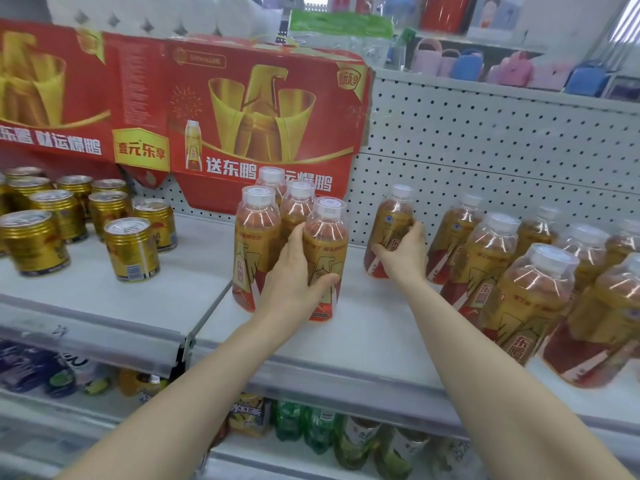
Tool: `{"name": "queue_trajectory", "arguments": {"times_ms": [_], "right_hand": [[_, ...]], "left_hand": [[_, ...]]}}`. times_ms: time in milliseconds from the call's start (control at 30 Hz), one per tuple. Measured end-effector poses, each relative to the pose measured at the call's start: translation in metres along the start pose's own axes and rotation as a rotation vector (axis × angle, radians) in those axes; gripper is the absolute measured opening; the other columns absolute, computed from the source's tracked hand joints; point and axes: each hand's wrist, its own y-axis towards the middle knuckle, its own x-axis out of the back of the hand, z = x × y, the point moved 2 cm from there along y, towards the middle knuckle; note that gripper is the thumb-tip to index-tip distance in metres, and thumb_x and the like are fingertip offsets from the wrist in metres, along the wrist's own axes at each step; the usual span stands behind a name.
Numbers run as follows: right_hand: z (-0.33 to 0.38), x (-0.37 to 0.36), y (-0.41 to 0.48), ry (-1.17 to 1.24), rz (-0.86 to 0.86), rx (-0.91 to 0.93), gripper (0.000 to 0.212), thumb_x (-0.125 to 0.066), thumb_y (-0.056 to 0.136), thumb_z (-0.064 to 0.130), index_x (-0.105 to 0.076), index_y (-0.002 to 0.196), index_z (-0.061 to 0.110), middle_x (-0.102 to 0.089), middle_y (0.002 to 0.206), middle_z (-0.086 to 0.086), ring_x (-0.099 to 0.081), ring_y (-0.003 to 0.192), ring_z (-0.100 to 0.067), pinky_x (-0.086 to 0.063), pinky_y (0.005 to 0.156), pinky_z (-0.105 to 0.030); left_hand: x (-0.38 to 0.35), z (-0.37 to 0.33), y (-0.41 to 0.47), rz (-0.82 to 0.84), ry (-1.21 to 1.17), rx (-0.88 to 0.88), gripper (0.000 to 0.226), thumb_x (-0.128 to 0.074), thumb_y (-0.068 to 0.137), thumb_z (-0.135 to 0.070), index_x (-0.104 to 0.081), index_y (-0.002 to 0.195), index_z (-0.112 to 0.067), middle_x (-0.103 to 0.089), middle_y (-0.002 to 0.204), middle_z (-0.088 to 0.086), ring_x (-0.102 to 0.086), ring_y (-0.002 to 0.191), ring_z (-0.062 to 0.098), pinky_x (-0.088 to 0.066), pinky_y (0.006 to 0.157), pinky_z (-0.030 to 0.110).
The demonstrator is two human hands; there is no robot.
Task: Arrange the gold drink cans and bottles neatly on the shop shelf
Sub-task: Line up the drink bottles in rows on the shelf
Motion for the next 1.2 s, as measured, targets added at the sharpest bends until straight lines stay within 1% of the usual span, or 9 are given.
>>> {"name": "queue_trajectory", "arguments": {"times_ms": [267, 400, 533, 633, 733, 800, 933, 1100, 1200], "right_hand": [[0.004, -0.005, 0.000, -0.050, 0.029, -0.044, 0.080, -0.080, 0.082, 0.025, -0.031, 0.142, 0.006, -0.047, 0.137, -0.016, -0.051, 0.126, -0.036, -0.044, 0.103, -0.048], [0.019, 0.013, -0.025, 0.017, -0.080, 0.092, 0.066, -0.067, 0.092, 0.030, -0.031, 0.144, 0.014, -0.046, 0.137, -0.008, -0.050, 0.123, -0.023, -0.040, 0.096, -0.033], [0.054, 0.024, -0.076, 0.315, -0.138, 0.297, 0.040, -0.051, 0.100, 0.037, -0.043, 0.136, 0.021, -0.058, 0.117, 0.004, -0.059, 0.104, -0.013, -0.051, 0.091, -0.037], [0.068, 0.009, -0.107, 0.304, -0.006, 0.331, 0.057, -0.050, 0.094, 0.059, -0.036, 0.141, 0.027, -0.057, 0.130, 0.002, -0.057, 0.116, -0.013, -0.050, 0.097, -0.041], [0.072, -0.009, -0.127, 0.169, 0.070, 0.318, 0.082, -0.066, 0.081, 0.064, -0.029, 0.145, 0.028, -0.051, 0.139, 0.006, -0.051, 0.125, -0.011, -0.045, 0.100, -0.035], [0.072, -0.014, -0.131, 0.111, 0.057, 0.322, 0.084, -0.073, 0.075, 0.058, -0.032, 0.141, 0.026, -0.057, 0.131, 0.005, -0.057, 0.118, -0.016, -0.050, 0.095, -0.039], [0.072, -0.007, -0.125, -0.002, 0.040, 0.282, 0.075, -0.074, 0.077, 0.051, -0.035, 0.134, 0.023, -0.063, 0.119, 0.004, -0.063, 0.106, -0.021, -0.052, 0.088, -0.042], [0.050, 0.013, -0.107, -0.048, -0.005, 0.194, 0.069, -0.070, 0.076, 0.051, -0.035, 0.128, 0.022, -0.063, 0.109, 0.002, -0.065, 0.094, -0.023, -0.056, 0.081, -0.048], [0.036, 0.028, -0.089, -0.066, -0.036, 0.139, 0.070, -0.073, 0.078, 0.046, -0.036, 0.131, 0.019, -0.062, 0.111, -0.001, -0.064, 0.098, -0.025, -0.055, 0.084, -0.047]], "left_hand": [[0.001, 0.002, 0.000, -0.007, -0.005, 0.007, 0.087, -0.074, 0.084, -0.037, -0.016, 0.149, -0.031, -0.043, 0.147, -0.006, -0.049, 0.130, 0.019, -0.044, 0.105, 0.044], [0.009, -0.001, -0.007, -0.030, 0.094, -0.035, 0.086, -0.072, 0.086, -0.037, -0.019, 0.153, -0.024, -0.042, 0.148, -0.003, -0.045, 0.133, 0.019, -0.043, 0.106, 0.043], [0.034, 0.002, -0.023, -0.327, 0.165, -0.286, 0.062, -0.071, 0.086, -0.022, -0.042, 0.141, -0.014, -0.045, 0.138, 0.003, -0.043, 0.125, 0.017, -0.043, 0.105, 0.036], [0.050, 0.016, -0.020, -0.472, 0.181, -0.215, 0.072, -0.075, 0.083, -0.019, -0.036, 0.143, -0.010, -0.036, 0.143, 0.010, -0.034, 0.131, 0.023, -0.029, 0.112, 0.029], [0.056, 0.031, -0.009, -0.346, 0.072, 0.019, 0.095, -0.076, 0.083, -0.028, -0.015, 0.153, -0.012, -0.024, 0.154, 0.011, -0.025, 0.141, 0.026, -0.027, 0.116, 0.039], [0.056, 0.042, -0.003, -0.222, -0.029, 0.150, 0.102, -0.077, 0.082, -0.035, -0.008, 0.155, -0.016, -0.029, 0.154, 0.010, -0.030, 0.141, 0.026, -0.031, 0.112, 0.042], [0.055, 0.054, -0.001, -0.117, -0.045, 0.196, 0.077, -0.077, 0.079, -0.038, -0.034, 0.139, -0.016, -0.057, 0.131, 0.005, -0.055, 0.120, 0.030, -0.044, 0.093, 0.039], [0.060, 0.054, -0.003, -0.095, -0.048, 0.192, 0.068, -0.078, 0.078, -0.041, -0.042, 0.130, -0.018, -0.062, 0.120, 0.001, -0.059, 0.109, 0.026, -0.048, 0.088, 0.037], [0.059, 0.050, -0.007, -0.055, -0.048, 0.178, 0.068, -0.078, 0.076, -0.043, -0.043, 0.130, -0.021, -0.062, 0.116, -0.003, -0.060, 0.106, 0.022, -0.049, 0.084, 0.035]]}}
